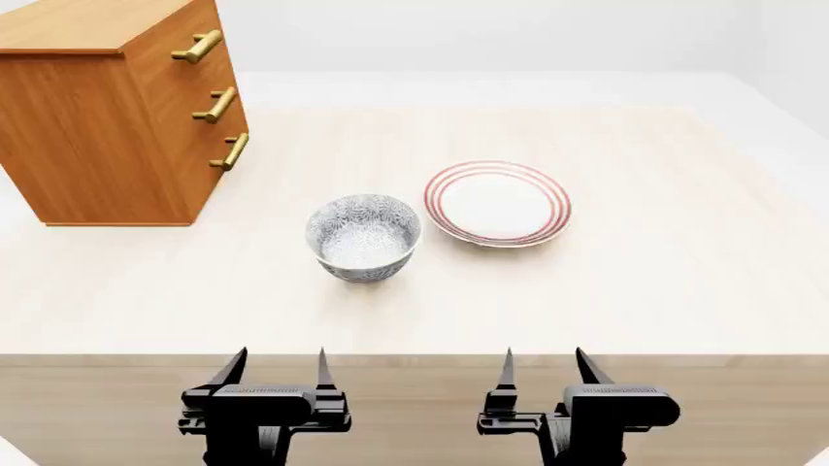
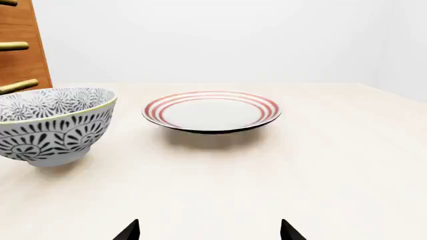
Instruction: Open the bottom drawer of the cabinet.
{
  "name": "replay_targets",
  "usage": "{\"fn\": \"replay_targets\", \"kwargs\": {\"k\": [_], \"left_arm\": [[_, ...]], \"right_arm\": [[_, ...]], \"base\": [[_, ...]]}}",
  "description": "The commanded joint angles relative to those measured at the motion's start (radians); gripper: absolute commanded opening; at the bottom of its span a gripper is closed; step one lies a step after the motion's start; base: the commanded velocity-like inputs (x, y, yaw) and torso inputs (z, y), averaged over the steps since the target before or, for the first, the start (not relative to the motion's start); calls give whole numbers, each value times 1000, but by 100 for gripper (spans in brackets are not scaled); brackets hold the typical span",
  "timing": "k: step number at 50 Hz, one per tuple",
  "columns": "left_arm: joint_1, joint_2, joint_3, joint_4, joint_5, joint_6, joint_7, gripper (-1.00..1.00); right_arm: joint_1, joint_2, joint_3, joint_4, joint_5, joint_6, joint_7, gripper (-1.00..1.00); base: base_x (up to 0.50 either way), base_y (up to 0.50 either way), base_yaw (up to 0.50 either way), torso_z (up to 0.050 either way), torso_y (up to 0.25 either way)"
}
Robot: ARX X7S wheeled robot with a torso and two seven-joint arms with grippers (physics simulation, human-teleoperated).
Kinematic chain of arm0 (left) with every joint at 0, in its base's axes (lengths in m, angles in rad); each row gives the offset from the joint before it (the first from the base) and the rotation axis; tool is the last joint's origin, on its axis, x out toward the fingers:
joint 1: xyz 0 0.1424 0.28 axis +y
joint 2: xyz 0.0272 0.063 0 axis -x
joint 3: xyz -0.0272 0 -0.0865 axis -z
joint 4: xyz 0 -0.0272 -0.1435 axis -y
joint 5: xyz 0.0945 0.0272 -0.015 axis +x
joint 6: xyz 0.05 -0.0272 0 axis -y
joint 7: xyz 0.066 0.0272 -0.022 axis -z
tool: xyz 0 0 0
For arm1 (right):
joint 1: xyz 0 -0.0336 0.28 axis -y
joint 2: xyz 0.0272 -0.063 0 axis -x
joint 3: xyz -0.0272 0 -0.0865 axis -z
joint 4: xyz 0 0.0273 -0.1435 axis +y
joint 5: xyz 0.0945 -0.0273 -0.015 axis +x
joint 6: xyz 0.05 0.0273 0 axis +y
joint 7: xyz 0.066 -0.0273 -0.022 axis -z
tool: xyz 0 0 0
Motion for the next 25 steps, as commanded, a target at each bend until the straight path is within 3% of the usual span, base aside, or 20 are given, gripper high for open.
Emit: {"fn": "replay_targets", "kwargs": {"k": [1, 12, 25], "left_arm": [[-3, -15, 22, -11, -5, 5, -27, 100], [-11, -48, 63, -23, -26, 3, -68, 100], [-17, -69, 94, -46, -25, 24, -98, 100]], "right_arm": [[6, 15, -18, 9, 13, 3, 24, 100], [19, 48, -58, 19, 69, 40, 42, 100], [20, 64, -92, 28, 61, 12, 86, 100]], "base": [[0, 0, 0, 0, 0], [0, 0, 0, 0, 0], [0, 488, 0, 0, 0]]}}
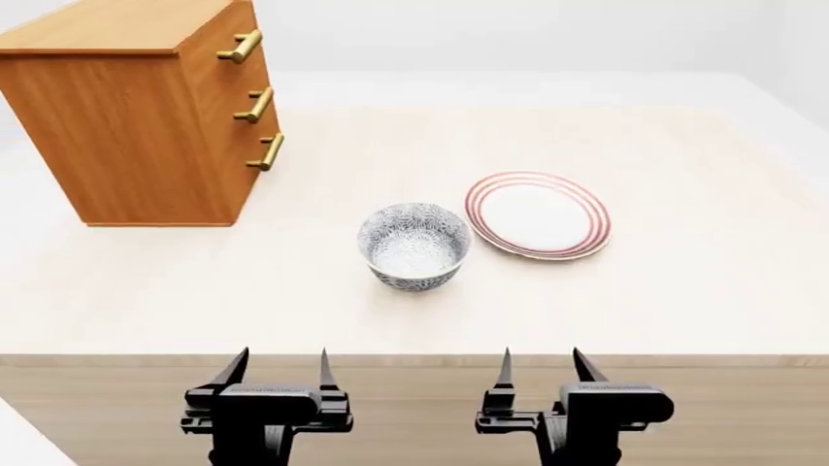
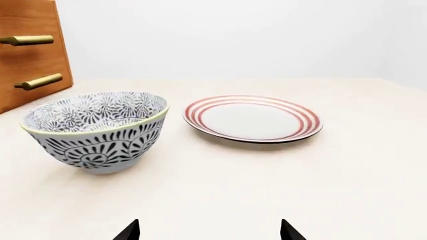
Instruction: Open the bottom drawer of the cabinet.
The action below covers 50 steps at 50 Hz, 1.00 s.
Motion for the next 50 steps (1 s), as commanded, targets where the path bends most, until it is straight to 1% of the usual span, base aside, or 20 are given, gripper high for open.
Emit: {"fn": "replay_targets", "kwargs": {"k": [1, 11, 12, 13, 14, 15, 16, 17, 18, 19, 20, 22, 23, 25, 28, 31, 38, 50], "left_arm": [[-4, -21, 27, -17, -4, 12, -28, 100], [-12, -33, 39, -27, -12, 14, -45, 100], [-11, -34, 39, -21, -13, 7, -48, 100], [-14, -35, 35, -7, -22, -28, -50, 100], [-15, -39, 33, 27, -23, -73, -54, 100], [-20, -45, 33, 67, -32, -138, -51, 100], [-28, -55, 38, 111, -31, -203, -49, 100], [-57, -75, 51, 222, -1, -324, -56, 100], [-80, -97, 73, 296, 29, -407, -50, 100], [-115, -102, 63, 400, 30, -506, -50, 100], [-148, -106, 50, 484, -5, -616, -22, 100], [-190, -115, 47, 579, -3, -682, -23, 100], [-204, -119, 50, 602, -3, -700, -19, 100], [-239, -118, 46, 634, -11, -745, -16, 100], [-235, -118, 58, 624, -7, -733, -20, 100], [-215, -118, 64, 600, -13, -706, -17, 100], [-211, -124, 68, 545, -16, -671, -18, 100], [-215, -132, 69, 521, -21, -659, -26, 100]], "right_arm": [[5, 21, -38, 4, 7, 19, 22, 100], [6, 30, -46, 3, 18, 13, 44, 100], [6, 31, -47, -1, 14, 14, 51, 100], [7, 35, -51, -7, -27, 0, 83, 100], [9, 39, -52, -39, -45, 30, 100, 100], [10, 43, -46, -87, -16, 90, 84, 100], [21, 62, -48, -222, -20, 240, 81, 100], [27, 76, -70, -271, -93, 288, 118, 100], [45, 89, -87, -334, -150, 358, 136, 100], [73, 90, -57, -448, -98, 490, 92, 100], [93, 97, -43, -531, -80, 565, 73, 100], [136, 104, -31, -628, -71, 674, 61, 100], [152, 100, -12, -656, -42, 701, 43, 100], [195, 105, -6, -693, -47, 756, 50, 100], [203, 106, -7, -688, -49, 764, 56, 100], [181, 99, 8, -664, -29, 736, 52, 100], [176, 95, 30, -605, -1, 691, 48, 100], [169, 100, 21, -594, 10, 679, 54, 100]], "base": [[0, 453, 0, 0, 0], [0, 0, 0, 0, 0], [0, 0, 0, 0, 0], [0, 0, 0, 0, 0], [0, 0, 0, 0, 0], [0, 0, 0, 0, 0], [0, 0, 0, 0, 0], [0, 0, 0, 0, 0], [0, 0, 0, 0, 0], [0, 0, 0, 0, 0], [0, 0, 0, 0, 0], [0, 0, 0, 0, 0], [0, 0, 0, 0, 0], [0, 0, 0, 0, 0], [0, 0, 0, 0, 0], [42, 0, 0, 0, 0], [493, 0, 0, 0, 0], [500, 0, 0, 0, 0]]}}
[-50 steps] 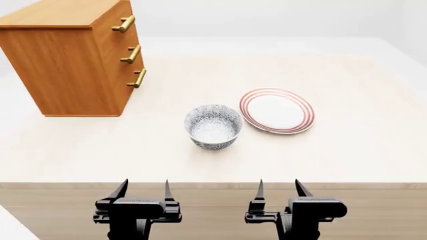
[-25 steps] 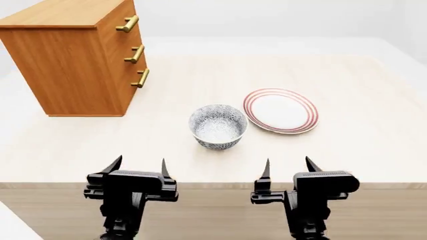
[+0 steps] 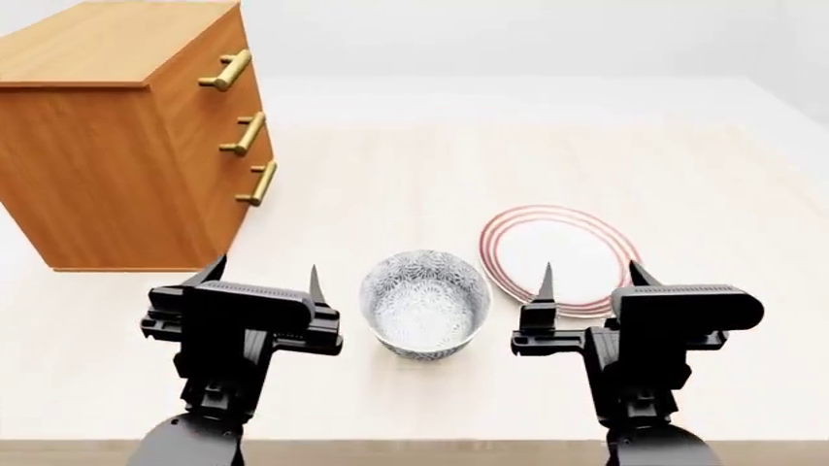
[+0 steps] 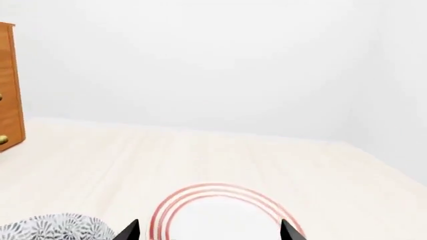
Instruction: Open the bottom drawer of the cabinet.
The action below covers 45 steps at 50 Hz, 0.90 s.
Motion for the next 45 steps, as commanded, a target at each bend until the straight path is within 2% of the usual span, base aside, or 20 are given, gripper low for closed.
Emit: {"fn": "replay_targets", "kwargs": {"k": [1, 34, 45], "left_arm": [[-11, -10, 5, -6, -5, -10, -4, 100], [-7, -27, 9, -31, -22, 6, -23, 100], [-15, -27, 12, -25, -36, -21, -24, 100]], "right_arm": [[5, 6, 0, -5, 14, 14, 2, 100], [3, 14, -7, 38, 35, -15, 34, 100], [5, 28, -26, 38, 41, 3, 30, 100]], "base": [[500, 0, 0, 0, 0], [500, 0, 0, 0, 1], [6, 0, 0, 0, 0]]}}
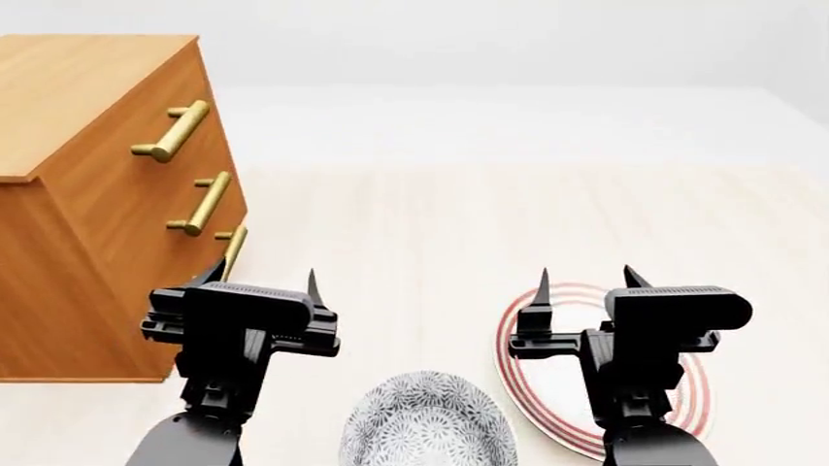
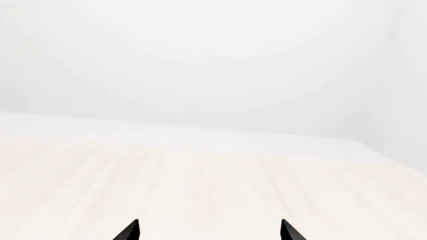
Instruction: Open the bottom drawer of the cabinet.
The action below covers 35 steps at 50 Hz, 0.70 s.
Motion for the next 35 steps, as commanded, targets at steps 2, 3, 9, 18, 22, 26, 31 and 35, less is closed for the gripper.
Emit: {"fn": "replay_targets", "kwargs": {"k": [2, 3, 9, 18, 22, 26, 31, 35], "left_arm": [[-35, -7, 12, 16, -2, -73, -9, 100], [-46, -10, 17, 21, 2, -87, -9, 100], [-177, -76, 172, 1, 117, -217, -5, 100], [-425, -135, 430, -206, 242, -380, 74, 100], [-472, -132, 486, -302, 286, -354, 47, 100], [-493, -126, 545, -392, 323, -323, 21, 100], [-524, -106, 564, -517, 343, -257, -28, 100], [-553, -93, 590, -616, 366, -218, -62, 100]], "right_arm": [[4, 7, -10, 5, 6, 9, 8, 100], [5, 8, -11, 4, 8, 10, 7, 100], [11, 10, -9, 8, 15, 13, 8, 100], [13, 13, -9, 31, 24, -1, 9, 100], [13, 14, -12, 37, 26, -3, 11, 100], [12, 16, -12, 41, 30, -7, 12, 100], [12, 17, -15, 54, 31, -16, 15, 100], [16, 18, -13, 59, 36, -17, 16, 100]], "base": [[0, 0, 0, 0, 0], [0, 0, 0, 0, 0], [0, 0, 0, 0, 0], [0, 0, 0, 0, 0], [0, 0, 0, 0, 0], [0, 0, 0, 0, 0], [0, 0, 0, 0, 0], [0, 0, 0, 0, 0]]}}
